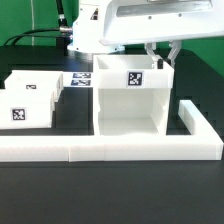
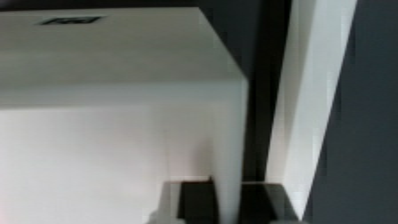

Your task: Assemble drawer

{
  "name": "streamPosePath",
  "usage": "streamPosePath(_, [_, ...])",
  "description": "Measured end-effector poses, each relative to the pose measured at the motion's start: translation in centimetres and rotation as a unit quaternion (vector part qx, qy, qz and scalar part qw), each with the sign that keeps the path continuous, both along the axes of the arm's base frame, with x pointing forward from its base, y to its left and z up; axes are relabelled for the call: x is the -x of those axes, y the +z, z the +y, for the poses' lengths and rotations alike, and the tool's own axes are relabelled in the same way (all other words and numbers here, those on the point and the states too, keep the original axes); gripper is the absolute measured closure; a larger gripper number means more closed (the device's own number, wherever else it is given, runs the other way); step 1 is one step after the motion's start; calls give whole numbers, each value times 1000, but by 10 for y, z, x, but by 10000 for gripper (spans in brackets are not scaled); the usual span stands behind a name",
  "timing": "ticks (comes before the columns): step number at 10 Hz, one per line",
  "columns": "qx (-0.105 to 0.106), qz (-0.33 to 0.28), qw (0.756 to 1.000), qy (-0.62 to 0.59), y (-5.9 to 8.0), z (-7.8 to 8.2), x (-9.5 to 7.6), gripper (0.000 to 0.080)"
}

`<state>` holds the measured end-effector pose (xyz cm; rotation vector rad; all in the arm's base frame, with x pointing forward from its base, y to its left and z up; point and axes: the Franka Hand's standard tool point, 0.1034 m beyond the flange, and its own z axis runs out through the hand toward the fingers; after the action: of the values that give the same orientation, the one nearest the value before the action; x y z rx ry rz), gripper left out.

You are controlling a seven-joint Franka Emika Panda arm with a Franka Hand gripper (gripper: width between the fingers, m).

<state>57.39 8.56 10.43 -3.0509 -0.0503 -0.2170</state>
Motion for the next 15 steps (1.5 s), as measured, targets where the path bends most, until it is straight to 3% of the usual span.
streamPosePath(3, [-3,0,1000,-19,1,1,-1,761])
streamPosePath(5, [-16,3,995,-98,3,3,-3,761])
streamPosePath(9, [-62,-1,938,-342,0,16,-19,751])
streamPosePath(11, [-70,-5,917,-392,0,5,-31,749])
streamPosePath(15, [-101,4,872,-478,4,12,-33,748])
